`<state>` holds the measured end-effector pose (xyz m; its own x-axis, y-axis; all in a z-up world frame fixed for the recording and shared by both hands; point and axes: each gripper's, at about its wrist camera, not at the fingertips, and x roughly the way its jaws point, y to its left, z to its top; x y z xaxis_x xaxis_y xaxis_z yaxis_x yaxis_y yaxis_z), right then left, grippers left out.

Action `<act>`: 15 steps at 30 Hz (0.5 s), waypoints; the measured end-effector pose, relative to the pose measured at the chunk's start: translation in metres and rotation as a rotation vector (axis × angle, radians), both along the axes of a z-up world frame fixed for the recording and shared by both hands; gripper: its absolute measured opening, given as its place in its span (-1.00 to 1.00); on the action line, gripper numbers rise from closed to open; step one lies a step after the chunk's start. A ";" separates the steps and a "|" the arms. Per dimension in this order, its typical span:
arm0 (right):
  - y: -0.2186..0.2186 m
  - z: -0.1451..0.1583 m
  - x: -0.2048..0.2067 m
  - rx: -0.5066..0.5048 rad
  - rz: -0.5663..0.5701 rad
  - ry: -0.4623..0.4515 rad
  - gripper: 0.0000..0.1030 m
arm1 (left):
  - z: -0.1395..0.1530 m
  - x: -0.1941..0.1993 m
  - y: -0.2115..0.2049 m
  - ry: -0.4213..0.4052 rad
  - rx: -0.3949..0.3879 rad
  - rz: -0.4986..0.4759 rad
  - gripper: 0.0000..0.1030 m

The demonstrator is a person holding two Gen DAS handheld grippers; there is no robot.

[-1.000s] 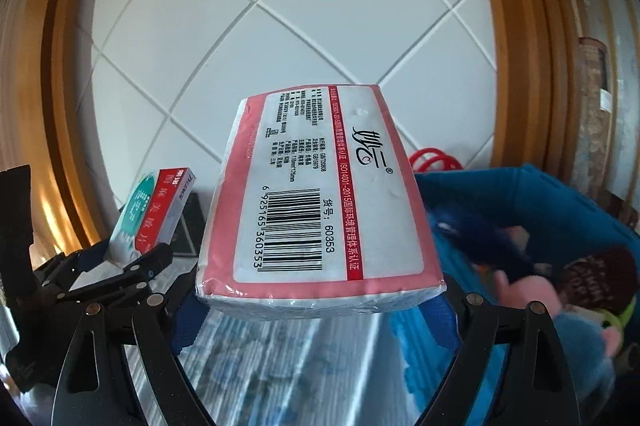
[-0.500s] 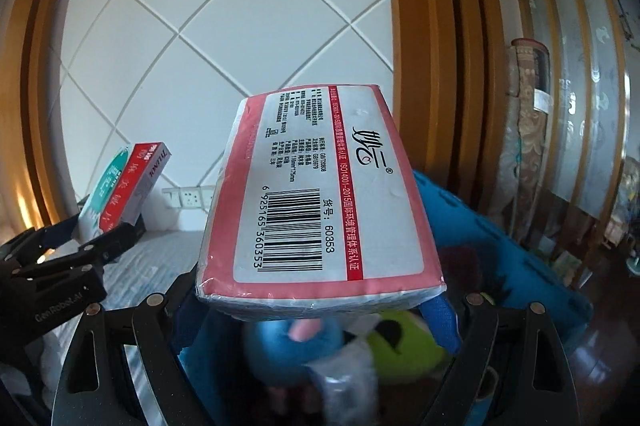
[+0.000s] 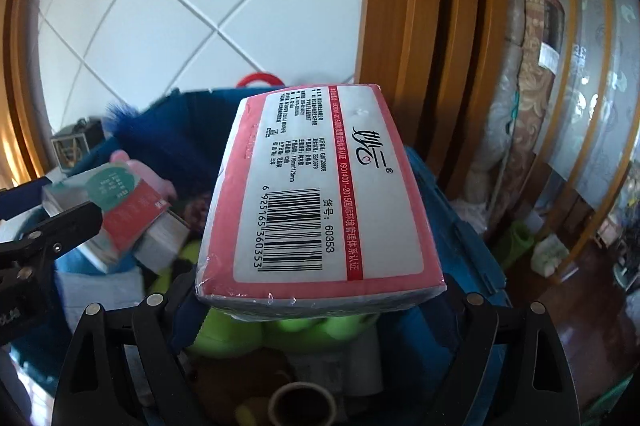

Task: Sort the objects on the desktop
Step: 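Open both tools to drop the box and tissue pack into the bin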

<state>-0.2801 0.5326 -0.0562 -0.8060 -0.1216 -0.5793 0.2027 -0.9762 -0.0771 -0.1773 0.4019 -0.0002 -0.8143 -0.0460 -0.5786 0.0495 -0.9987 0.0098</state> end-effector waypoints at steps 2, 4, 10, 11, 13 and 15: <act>0.002 0.004 -0.003 -0.026 0.026 -0.011 0.75 | -0.001 -0.003 0.002 -0.006 -0.012 0.013 0.54; -0.003 0.001 -0.009 0.043 0.011 -0.034 0.75 | -0.001 -0.003 0.003 -0.010 -0.006 0.013 0.55; -0.009 -0.003 -0.019 0.060 0.023 -0.116 0.89 | 0.003 0.000 -0.002 0.000 0.006 0.042 0.62; -0.009 -0.004 -0.020 0.059 0.026 -0.126 0.94 | 0.004 0.003 -0.003 0.003 0.010 0.048 0.62; -0.008 0.000 -0.021 0.051 0.031 -0.130 1.00 | 0.007 0.006 -0.004 0.009 0.015 0.054 0.64; -0.009 0.001 -0.019 0.052 0.045 -0.140 1.00 | 0.012 0.013 -0.006 0.024 0.019 0.057 0.74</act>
<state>-0.2988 0.5235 -0.0553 -0.7115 -0.1225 -0.6919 0.2587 -0.9612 -0.0958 -0.1644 0.3960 0.0114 -0.8242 -0.0817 -0.5604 0.1060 -0.9943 -0.0110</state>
